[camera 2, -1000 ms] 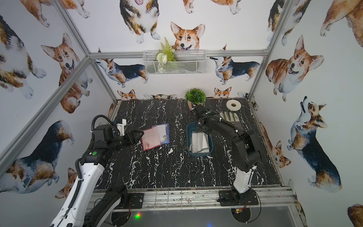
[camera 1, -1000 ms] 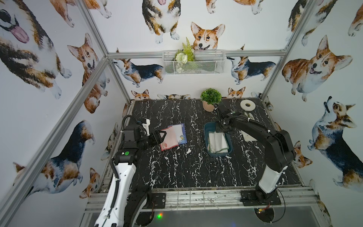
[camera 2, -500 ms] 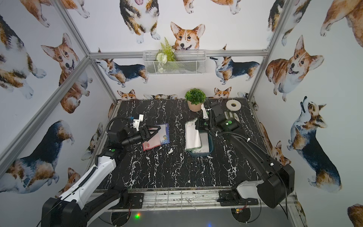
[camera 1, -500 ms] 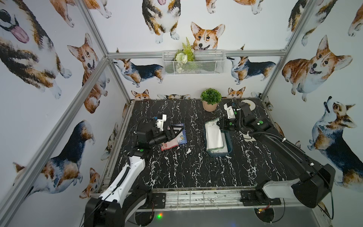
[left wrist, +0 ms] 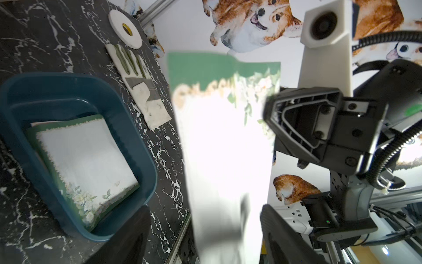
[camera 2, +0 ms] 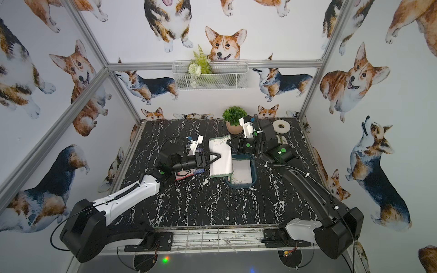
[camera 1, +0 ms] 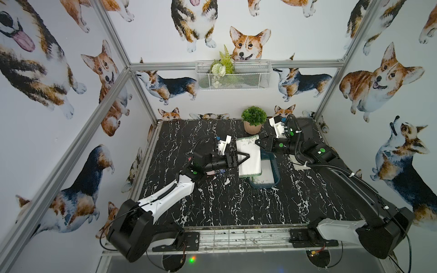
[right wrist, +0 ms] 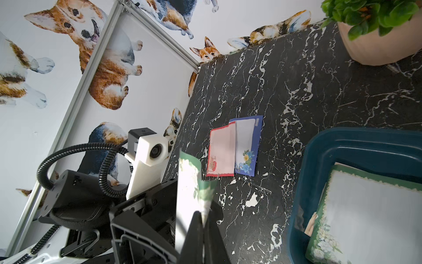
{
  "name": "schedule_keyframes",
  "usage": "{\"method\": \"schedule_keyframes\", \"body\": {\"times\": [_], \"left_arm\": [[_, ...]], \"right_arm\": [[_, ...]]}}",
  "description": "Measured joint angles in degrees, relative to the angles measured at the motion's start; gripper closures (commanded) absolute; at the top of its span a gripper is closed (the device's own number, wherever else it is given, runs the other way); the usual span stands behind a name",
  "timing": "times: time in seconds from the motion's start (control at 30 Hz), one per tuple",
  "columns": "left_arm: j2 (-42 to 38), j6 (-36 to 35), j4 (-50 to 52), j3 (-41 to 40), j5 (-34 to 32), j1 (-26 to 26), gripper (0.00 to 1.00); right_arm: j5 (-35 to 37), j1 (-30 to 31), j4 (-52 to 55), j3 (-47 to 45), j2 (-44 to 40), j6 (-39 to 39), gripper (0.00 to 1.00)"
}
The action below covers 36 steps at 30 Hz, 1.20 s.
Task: Take out the stationery paper from the storage box
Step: Pick up the stationery paper from the storage box.
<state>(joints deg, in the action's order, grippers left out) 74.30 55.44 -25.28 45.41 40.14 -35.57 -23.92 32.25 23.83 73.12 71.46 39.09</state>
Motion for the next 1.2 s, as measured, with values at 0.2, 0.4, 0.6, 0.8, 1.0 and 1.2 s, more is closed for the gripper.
{"method": "schedule_keyframes", "body": {"times": [0.2,0.4,0.6,0.8,1.0,1.2], "left_arm": [[0.2,-1.5,1.9,0.7,-1.5,-0.9,0.64],[-2.1,-3.9,6.0,1.1,-2.8,-1.1,0.91],[-4.5,-6.3,10.5,2.5,-3.6,-1.0,0.91],[-7.5,-9.4,15.5,5.6,-4.5,-0.3,0.91],[-8.6,-5.3,10.5,5.0,-0.7,1.2,0.91],[-8.5,-0.9,4.6,5.9,4.5,1.4,0.91]], "right_arm": [[0.2,0.0,0.0,-0.4,0.3,-0.1,1.0],[2.4,0.0,1.0,-0.7,-0.3,-1.7,0.6],[4.4,0.0,6.8,2.6,-0.7,-4.7,0.0],[9.3,0.0,11.5,5.0,-5.8,-9.9,0.0],[-3.0,-1.6,5.1,-7.1,-12.9,-12.0,0.0],[-19.4,-1.9,-15.4,-19.6,-16.1,-2.4,0.0]]}}
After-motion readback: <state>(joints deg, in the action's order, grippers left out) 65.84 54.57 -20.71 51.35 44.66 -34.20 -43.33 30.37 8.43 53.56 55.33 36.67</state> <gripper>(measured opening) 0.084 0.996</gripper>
